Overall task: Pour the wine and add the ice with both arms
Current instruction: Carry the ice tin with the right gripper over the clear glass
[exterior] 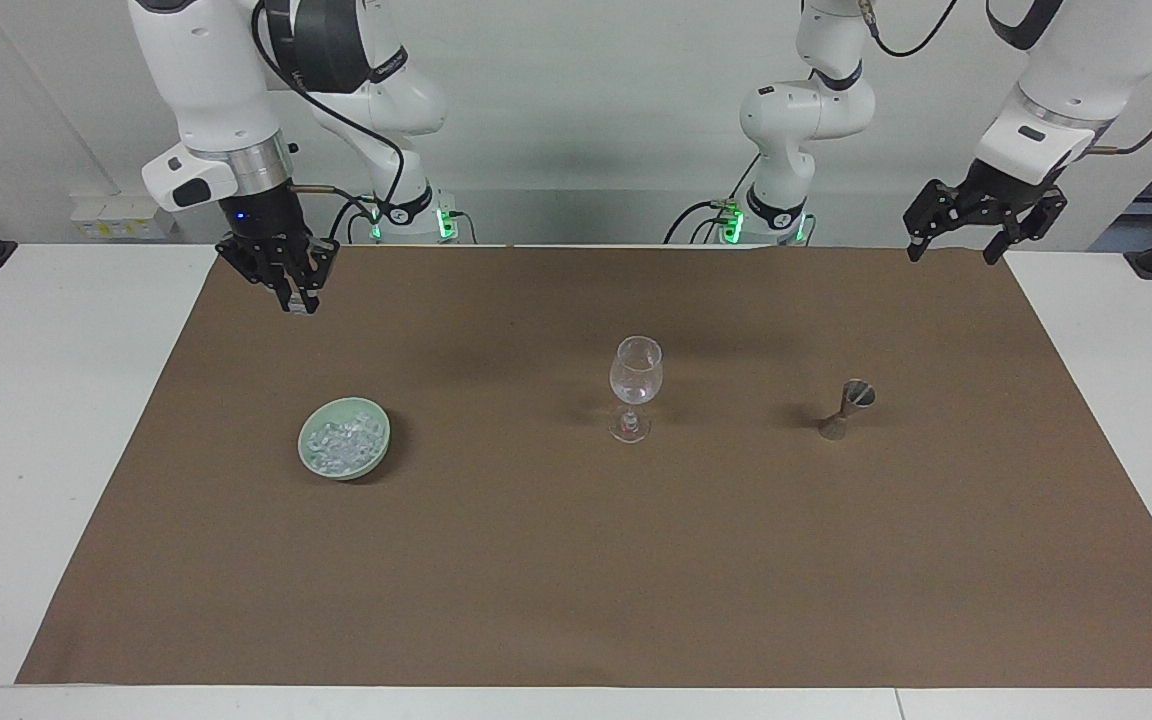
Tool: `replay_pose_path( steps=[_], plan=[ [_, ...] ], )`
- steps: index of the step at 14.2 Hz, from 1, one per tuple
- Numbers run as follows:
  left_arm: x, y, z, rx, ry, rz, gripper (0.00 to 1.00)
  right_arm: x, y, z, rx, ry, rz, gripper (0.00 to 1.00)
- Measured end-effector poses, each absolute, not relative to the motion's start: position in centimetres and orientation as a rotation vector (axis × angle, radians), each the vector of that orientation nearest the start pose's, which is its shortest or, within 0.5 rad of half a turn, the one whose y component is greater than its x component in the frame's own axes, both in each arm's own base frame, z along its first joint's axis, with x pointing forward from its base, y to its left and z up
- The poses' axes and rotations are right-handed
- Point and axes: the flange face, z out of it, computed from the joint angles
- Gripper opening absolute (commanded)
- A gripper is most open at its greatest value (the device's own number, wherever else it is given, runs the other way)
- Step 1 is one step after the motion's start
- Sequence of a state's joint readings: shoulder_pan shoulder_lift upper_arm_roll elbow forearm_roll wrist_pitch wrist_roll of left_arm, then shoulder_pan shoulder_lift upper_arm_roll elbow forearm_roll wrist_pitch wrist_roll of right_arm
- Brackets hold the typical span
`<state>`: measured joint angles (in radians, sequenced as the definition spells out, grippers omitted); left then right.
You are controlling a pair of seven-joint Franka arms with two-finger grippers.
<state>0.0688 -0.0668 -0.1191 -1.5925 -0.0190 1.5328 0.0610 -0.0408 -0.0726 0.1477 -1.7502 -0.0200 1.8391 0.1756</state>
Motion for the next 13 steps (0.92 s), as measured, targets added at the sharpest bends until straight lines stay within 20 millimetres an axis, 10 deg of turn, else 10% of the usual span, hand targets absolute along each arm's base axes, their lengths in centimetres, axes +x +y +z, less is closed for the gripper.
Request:
replay_pose_path(
  steps=[13],
  plan=[
    [52.9, -3.1, 64.7, -3.148, 0.176, -0.011, 1.00, 55.1, 27.4, 60.4, -3.035, 0.089, -0.170, 0.00]
  ],
)
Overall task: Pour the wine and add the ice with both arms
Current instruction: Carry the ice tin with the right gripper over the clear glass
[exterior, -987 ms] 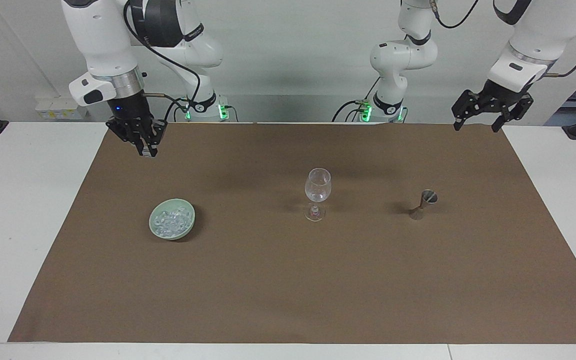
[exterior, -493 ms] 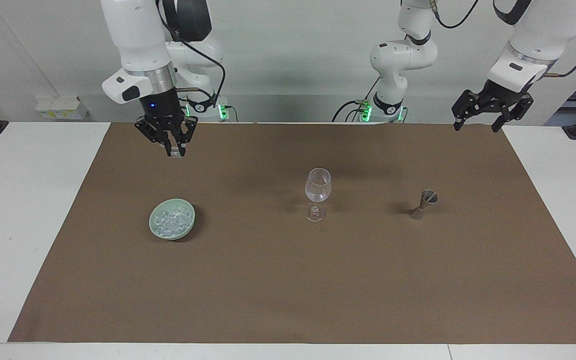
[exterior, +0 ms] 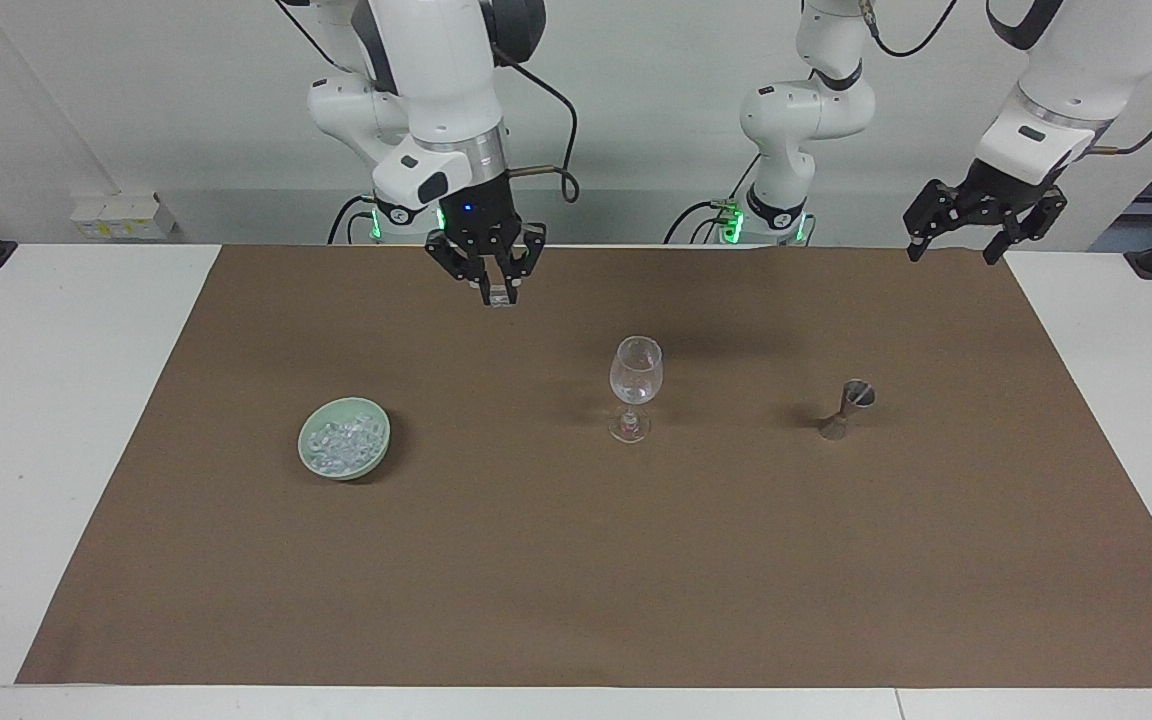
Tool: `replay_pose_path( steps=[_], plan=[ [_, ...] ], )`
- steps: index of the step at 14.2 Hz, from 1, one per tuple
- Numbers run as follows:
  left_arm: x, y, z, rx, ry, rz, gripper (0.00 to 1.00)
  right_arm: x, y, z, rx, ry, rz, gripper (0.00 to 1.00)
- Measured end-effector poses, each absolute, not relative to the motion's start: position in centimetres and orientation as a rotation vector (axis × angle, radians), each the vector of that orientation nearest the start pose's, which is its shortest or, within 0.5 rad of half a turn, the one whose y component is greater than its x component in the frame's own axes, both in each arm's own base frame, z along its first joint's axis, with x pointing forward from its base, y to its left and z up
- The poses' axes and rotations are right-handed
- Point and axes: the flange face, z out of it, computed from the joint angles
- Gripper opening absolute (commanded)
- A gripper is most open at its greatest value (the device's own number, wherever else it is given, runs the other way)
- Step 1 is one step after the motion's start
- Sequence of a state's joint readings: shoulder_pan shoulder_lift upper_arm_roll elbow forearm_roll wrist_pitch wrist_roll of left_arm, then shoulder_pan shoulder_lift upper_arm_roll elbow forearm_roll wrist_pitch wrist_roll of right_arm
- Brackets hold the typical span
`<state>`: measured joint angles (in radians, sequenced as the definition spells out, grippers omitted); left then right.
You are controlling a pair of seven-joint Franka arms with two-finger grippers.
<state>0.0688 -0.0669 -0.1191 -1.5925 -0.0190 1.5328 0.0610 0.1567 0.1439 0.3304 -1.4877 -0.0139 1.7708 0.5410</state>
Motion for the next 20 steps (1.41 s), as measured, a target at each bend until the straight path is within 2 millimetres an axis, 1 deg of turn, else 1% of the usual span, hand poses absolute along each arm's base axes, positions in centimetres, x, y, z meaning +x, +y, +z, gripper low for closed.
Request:
replay_pose_path(
  steps=[2, 4, 5, 6, 10, 13, 14, 18, 20],
  plan=[
    [52.9, -3.1, 64.7, -3.148, 0.176, -0.011, 1.00, 55.6, 30.2, 59.6, -3.028, 0.122, -0.162, 0.00],
    [52.9, -3.1, 64.7, -3.148, 0.176, -0.011, 1.00, 56.3, 33.4, 58.3, -3.036, 0.161, -0.165, 0.00],
    [52.9, -3.1, 64.7, -3.148, 0.176, -0.011, 1.00, 56.4, 34.7, 57.6, -3.038, 0.165, -0.157, 0.00],
    [52.9, -3.1, 64.7, -3.148, 0.176, -0.011, 1.00, 56.5, 35.5, 57.0, -3.040, 0.163, -0.149, 0.00],
    [52.9, -3.1, 64.7, -3.148, 0.176, -0.011, 1.00, 56.9, 36.1, 56.1, -3.041, 0.180, -0.126, 0.00],
    [52.9, -3.1, 64.7, -3.148, 0.176, -0.011, 1.00, 56.1, 39.0, 54.3, -3.041, 0.204, -0.096, 0.00],
    [52.9, -3.1, 64.7, -3.148, 0.176, -0.011, 1.00, 55.9, 39.6, 53.9, -3.039, 0.206, -0.092, 0.00],
    [52.9, -3.1, 64.7, -3.148, 0.176, -0.011, 1.00, 56.2, 40.4, 52.4, -3.030, 0.275, -0.075, 0.00],
    [52.9, -3.1, 64.7, -3.148, 0.176, -0.011, 1.00, 56.2, 41.5, 51.1, -3.031, 0.261, -0.080, 0.00]
  ],
)
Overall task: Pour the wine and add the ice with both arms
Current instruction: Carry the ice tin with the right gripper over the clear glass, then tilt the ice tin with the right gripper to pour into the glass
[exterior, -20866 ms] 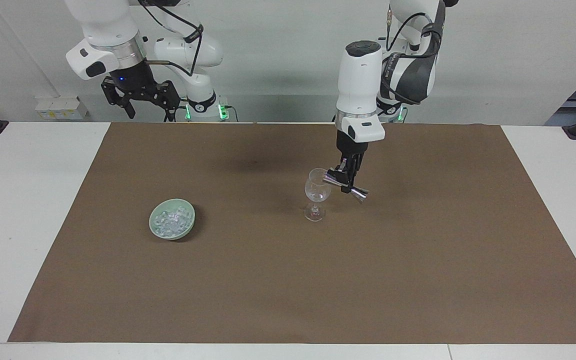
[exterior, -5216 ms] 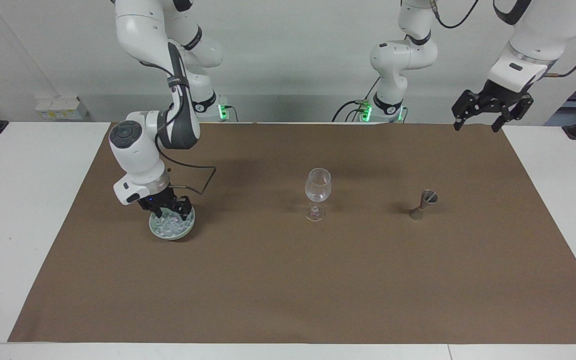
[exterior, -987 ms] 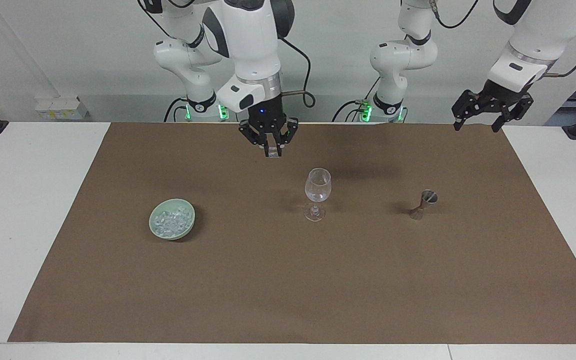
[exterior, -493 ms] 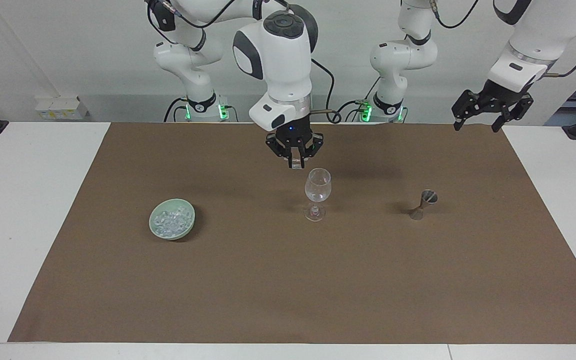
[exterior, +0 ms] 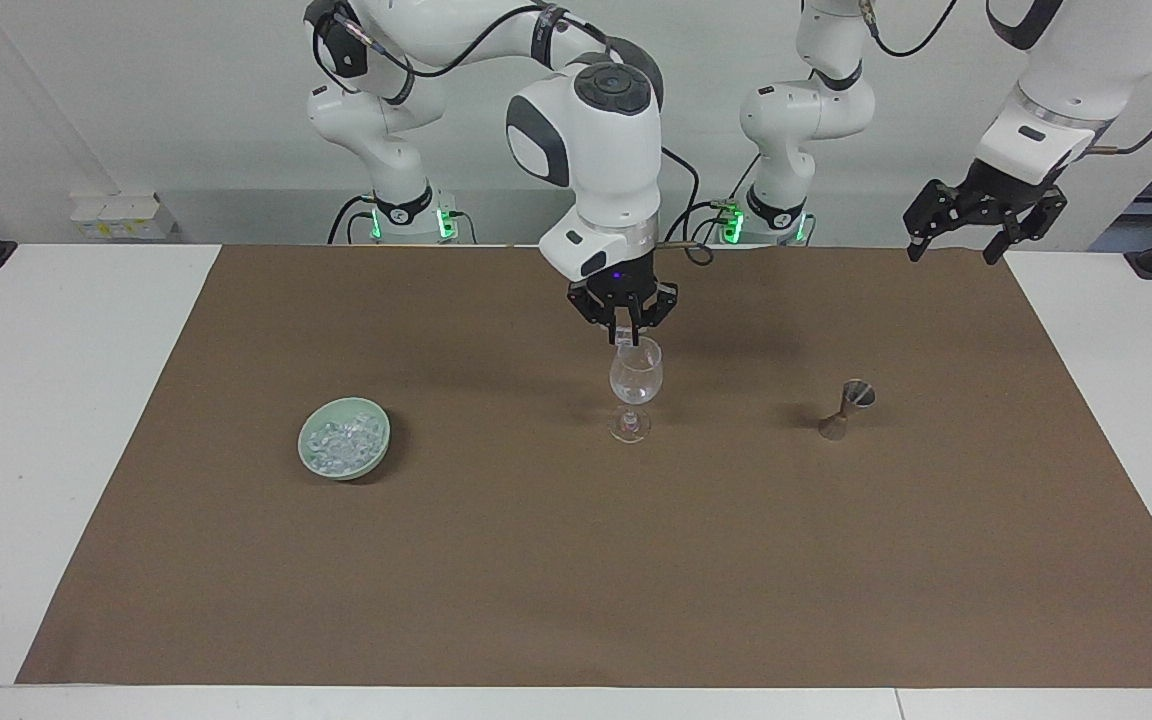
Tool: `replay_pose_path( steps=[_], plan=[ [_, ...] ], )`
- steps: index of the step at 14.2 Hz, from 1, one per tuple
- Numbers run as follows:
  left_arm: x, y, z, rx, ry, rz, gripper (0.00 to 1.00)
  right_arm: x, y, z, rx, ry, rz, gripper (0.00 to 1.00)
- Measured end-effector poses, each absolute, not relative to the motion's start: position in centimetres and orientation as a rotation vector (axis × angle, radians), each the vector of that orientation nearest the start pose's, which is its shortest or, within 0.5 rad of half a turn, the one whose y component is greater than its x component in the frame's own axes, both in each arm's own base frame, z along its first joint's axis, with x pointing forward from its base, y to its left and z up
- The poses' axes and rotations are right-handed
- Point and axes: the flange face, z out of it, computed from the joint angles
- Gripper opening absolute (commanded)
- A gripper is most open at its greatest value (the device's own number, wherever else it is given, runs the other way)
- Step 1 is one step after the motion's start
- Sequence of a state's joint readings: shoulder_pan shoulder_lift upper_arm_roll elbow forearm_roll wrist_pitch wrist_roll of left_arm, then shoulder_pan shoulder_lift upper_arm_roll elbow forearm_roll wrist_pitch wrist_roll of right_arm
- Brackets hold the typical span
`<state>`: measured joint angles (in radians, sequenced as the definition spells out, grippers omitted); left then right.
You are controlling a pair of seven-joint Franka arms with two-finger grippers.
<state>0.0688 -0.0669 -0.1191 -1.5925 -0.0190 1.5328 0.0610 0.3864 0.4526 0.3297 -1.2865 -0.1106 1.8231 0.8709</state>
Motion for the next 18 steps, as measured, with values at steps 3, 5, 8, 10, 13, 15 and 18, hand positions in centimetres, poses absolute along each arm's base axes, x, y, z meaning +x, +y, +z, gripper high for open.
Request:
replay_pose_path(
  steps=[3, 5, 8, 10, 13, 15, 18],
  plan=[
    [52.9, -3.1, 64.7, -3.148, 0.176, -0.011, 1.00, 56.2, 42.6, 49.4, -3.046, 0.237, -0.079, 0.00],
    [52.9, -3.1, 64.7, -3.148, 0.176, -0.011, 1.00, 56.4, 42.8, 48.8, -3.047, 0.231, -0.088, 0.00],
    [52.9, -3.1, 64.7, -3.148, 0.176, -0.011, 1.00, 56.5, 42.9, 48.5, -3.049, 0.231, -0.085, 0.00],
    [52.9, -3.1, 64.7, -3.148, 0.176, -0.011, 1.00, 56.5, 42.9, 48.6, -3.049, 0.231, -0.085, 0.04],
    [52.9, -3.1, 64.7, -3.148, 0.176, -0.011, 1.00, 56.4, 42.9, 48.6, -3.049, 0.230, -0.085, 0.15],
    [52.9, -3.1, 64.7, -3.148, 0.176, -0.011, 1.00, 56.3, 43.0, 48.6, -3.049, 0.226, -0.085, 0.18],
    [52.9, -3.1, 64.7, -3.148, 0.176, -0.011, 1.00, 56.2, 43.2, 48.6, -3.049, 0.222, -0.085, 0.30]
  ],
)
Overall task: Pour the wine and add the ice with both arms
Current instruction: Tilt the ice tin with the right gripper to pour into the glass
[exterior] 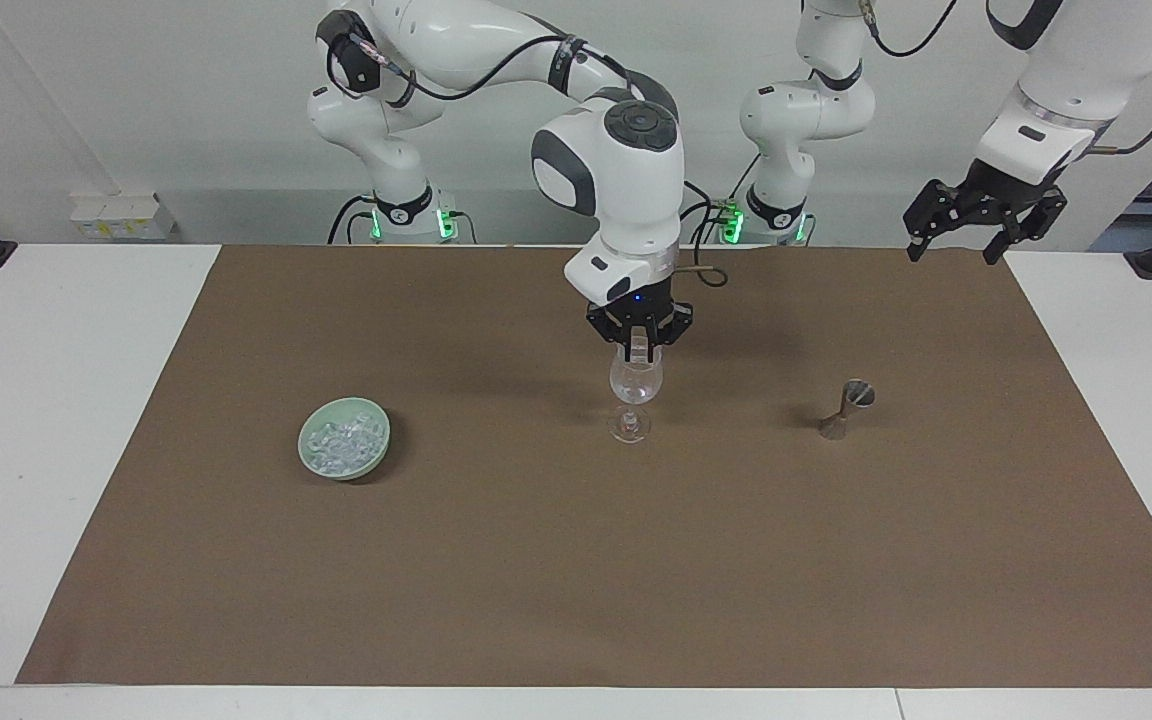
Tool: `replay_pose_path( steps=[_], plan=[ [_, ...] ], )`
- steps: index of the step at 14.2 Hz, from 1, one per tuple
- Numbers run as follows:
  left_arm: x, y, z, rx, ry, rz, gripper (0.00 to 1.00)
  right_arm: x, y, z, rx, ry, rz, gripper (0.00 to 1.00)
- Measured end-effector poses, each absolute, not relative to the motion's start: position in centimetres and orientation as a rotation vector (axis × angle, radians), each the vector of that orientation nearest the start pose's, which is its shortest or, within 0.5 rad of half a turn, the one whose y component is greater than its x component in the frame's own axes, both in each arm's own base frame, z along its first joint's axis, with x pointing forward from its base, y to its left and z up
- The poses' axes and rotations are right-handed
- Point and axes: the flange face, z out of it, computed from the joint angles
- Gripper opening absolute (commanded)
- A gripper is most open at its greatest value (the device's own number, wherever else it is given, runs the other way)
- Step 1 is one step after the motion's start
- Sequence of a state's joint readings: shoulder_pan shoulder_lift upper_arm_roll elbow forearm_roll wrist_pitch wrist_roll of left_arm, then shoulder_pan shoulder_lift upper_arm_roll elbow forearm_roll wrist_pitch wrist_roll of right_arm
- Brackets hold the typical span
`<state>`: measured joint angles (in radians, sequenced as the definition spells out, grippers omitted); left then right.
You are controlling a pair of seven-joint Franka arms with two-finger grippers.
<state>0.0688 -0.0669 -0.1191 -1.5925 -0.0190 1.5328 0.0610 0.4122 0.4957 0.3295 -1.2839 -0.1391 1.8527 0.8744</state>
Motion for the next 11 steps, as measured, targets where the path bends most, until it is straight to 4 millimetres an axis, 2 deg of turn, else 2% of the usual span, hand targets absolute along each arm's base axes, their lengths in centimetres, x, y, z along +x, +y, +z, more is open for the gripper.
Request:
replay_pose_path(
  steps=[1, 11],
  plan=[
    [52.91, -3.11, 64.69, -3.148, 0.176, -0.011, 1.00, 56.21, 43.19, 48.60, -3.051, 0.221, -0.087, 0.33],
    [52.91, -3.11, 64.69, -3.148, 0.176, -0.011, 1.00, 56.16, 43.13, 48.61, -3.060, 0.219, -0.084, 0.33]
  ],
)
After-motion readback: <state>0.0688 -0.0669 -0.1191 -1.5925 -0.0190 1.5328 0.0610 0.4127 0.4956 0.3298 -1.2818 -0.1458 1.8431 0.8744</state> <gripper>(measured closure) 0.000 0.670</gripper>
